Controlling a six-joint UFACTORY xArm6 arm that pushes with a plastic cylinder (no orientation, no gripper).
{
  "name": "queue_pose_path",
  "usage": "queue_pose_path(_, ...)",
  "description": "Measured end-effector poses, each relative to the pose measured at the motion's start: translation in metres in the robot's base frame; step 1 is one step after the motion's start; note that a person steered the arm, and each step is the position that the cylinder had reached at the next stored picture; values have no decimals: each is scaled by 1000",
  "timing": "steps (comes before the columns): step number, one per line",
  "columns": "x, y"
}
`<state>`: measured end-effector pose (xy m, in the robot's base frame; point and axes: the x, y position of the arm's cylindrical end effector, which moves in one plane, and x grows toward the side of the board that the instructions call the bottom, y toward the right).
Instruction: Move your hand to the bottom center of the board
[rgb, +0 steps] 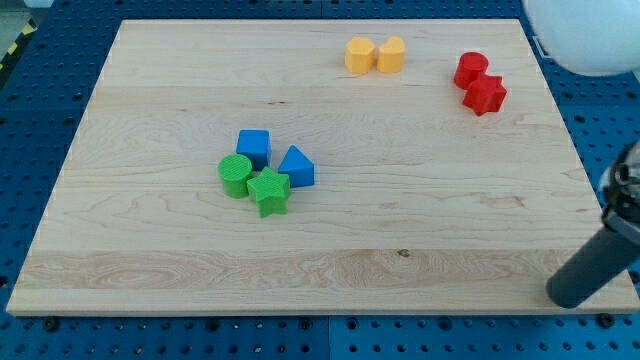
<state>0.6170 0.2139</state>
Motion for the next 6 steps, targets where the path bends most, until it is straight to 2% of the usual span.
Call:
queue_pose_path(2,-11,-57)
queue_pose_path(4,-6,-76)
queue_pose_path(6,-5,-160)
